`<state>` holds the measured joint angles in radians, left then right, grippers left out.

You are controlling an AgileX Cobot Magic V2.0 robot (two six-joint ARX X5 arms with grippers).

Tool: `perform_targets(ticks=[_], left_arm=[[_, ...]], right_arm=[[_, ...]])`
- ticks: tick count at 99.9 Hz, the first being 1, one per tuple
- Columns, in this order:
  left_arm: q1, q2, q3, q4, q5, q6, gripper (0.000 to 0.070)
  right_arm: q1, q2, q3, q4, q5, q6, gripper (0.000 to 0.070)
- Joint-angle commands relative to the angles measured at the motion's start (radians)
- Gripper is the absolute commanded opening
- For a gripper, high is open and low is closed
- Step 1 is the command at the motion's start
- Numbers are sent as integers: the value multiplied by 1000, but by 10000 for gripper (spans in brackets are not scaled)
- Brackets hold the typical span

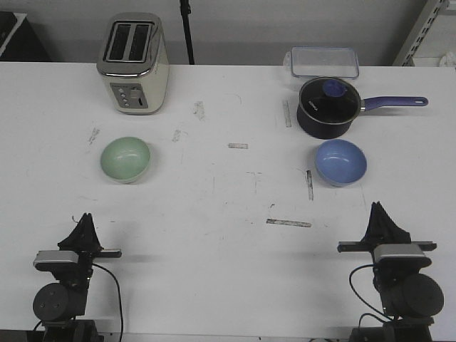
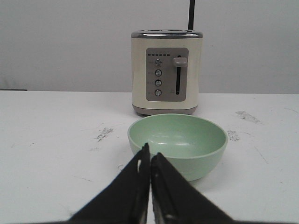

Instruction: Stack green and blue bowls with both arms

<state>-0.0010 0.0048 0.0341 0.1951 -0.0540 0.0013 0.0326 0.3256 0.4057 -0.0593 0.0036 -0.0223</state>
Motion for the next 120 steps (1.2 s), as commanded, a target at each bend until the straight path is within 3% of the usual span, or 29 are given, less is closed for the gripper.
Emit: perform_targets(ticks=[1,30,62,77,92,112,120], left_arm=[[0,-2,-23,15,-2,-6,1],[0,-2,-23,15,-2,-6,1],[0,-2,-23,15,-2,-6,1],[0,-2,-23,15,-2,-6,1],[0,-2,-23,15,-2,-6,1],[0,-2,-23,15,-2,-6,1],[0,-2,-23,15,-2,-6,1]], right_arm=[[1,74,50,-14,4,-13,13],[1,451,299,-159,3,-7,13],[0,797,632,-451,-11,66,13],[-23,941,771,-598,-15,156,13],[-58,1066,874,-667,-18,192,13],[-121,1207,988,-710,-107,216,22],[-144,1254,1017,-716,-150,216,100]])
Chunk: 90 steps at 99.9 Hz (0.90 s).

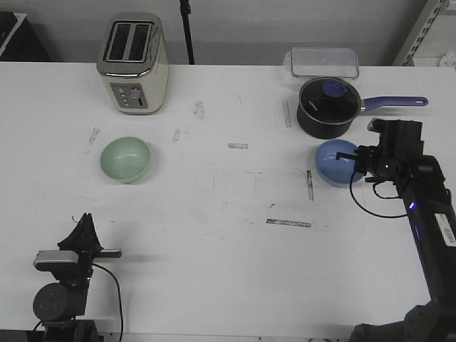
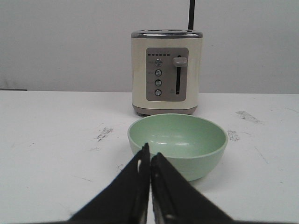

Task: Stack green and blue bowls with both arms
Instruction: 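Move the right gripper to the light blue bowl rim and grasp it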

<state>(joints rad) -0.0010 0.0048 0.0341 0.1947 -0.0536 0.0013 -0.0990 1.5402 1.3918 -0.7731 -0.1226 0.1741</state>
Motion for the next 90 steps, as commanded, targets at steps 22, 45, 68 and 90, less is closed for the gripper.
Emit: perform_targets(ticks=[22,45,68,90], left_arm=[[0,-2,-23,16,-2,-6,1],[0,-2,-23,16,-2,-6,1],[0,-2,-23,16,-2,-6,1],[0,-2,-23,16,-2,-6,1]], right_arm=[[-81,104,36,18,-64,19,514],[-121,123,36,32,-91,11,518],[-138,171,36,40,-120,11,518],[-138,225,36,71,-124,5,514]])
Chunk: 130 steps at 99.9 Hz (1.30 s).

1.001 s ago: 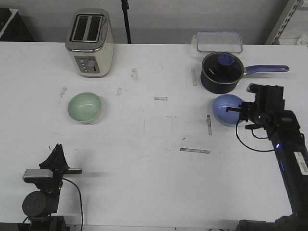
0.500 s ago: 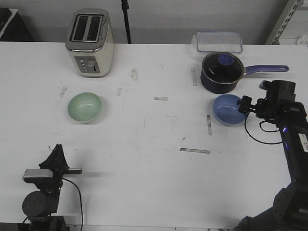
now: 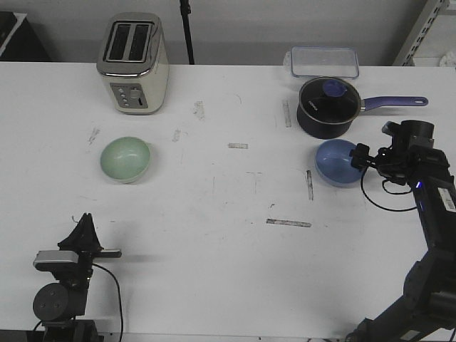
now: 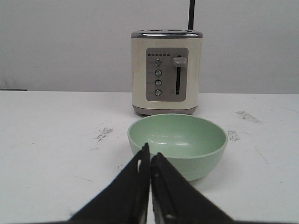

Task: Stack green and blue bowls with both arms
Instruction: 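Move the right gripper to the light blue bowl rim and grasp it, then slide the light blue bowl with the right gripper toward the table center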

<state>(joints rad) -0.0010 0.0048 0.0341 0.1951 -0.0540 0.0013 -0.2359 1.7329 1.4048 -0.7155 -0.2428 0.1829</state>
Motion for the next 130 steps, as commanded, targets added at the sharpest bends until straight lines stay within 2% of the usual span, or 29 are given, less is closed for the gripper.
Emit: perform_targets(ticks=[1,13,36,43,58,78,104,130], left_arm=[[0,-2,-23,15,-2,-6,1],[0,-2,-23,15,-2,-6,1],[0,-2,-23,15,-2,-6,1],[0,-2,-23,15,-2,-6,1],[0,-2,-23,15,-2,-6,1],[0,-2,-23,15,-2,-6,1],[0,-2,-23,15,-2,-6,1],[0,-2,-23,15,-2,-6,1]], right_arm=[[-1,36,23,16,-5,-4,514],[1,70,23,31,-24,-4,506],[10,103,23,39,-22,-4,370],[14,103,23,50,-22,-4,304],[19,103,23,56,-22,-4,115],[34,103,23,58,-22,-4,11],[40,82,24,58,-25,5,10],[66,17,24,52,-74,24,10]])
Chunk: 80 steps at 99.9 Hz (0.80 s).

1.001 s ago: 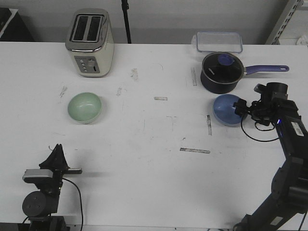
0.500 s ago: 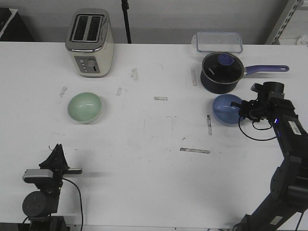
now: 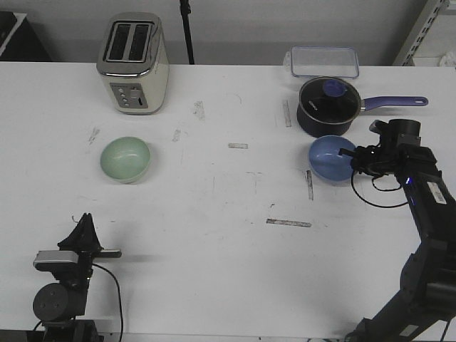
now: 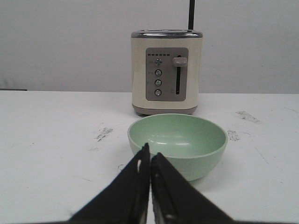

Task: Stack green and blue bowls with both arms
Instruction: 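Slide the light blue bowl with the right gripper toward the table center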

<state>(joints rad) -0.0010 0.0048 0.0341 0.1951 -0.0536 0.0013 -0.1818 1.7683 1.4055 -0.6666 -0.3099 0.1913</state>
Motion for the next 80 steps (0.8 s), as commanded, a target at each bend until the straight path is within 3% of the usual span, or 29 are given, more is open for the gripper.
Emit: perform_targets(ticks=[1,41,66,80], left_arm=[[0,-2,-23,15,-2,-6,1],[0,-2,-23,15,-2,-7,1],[0,-2,-23,15,-2,-7,1],[0,-2,-23,15,-2,-6,1]], right_arm=[[14,-21,23,2,-6,16,10],[253,-47,23,-81,-5,61,10],[463,-44,20,-38,-3,183,10],[560,-39,20,10,20,294,10]])
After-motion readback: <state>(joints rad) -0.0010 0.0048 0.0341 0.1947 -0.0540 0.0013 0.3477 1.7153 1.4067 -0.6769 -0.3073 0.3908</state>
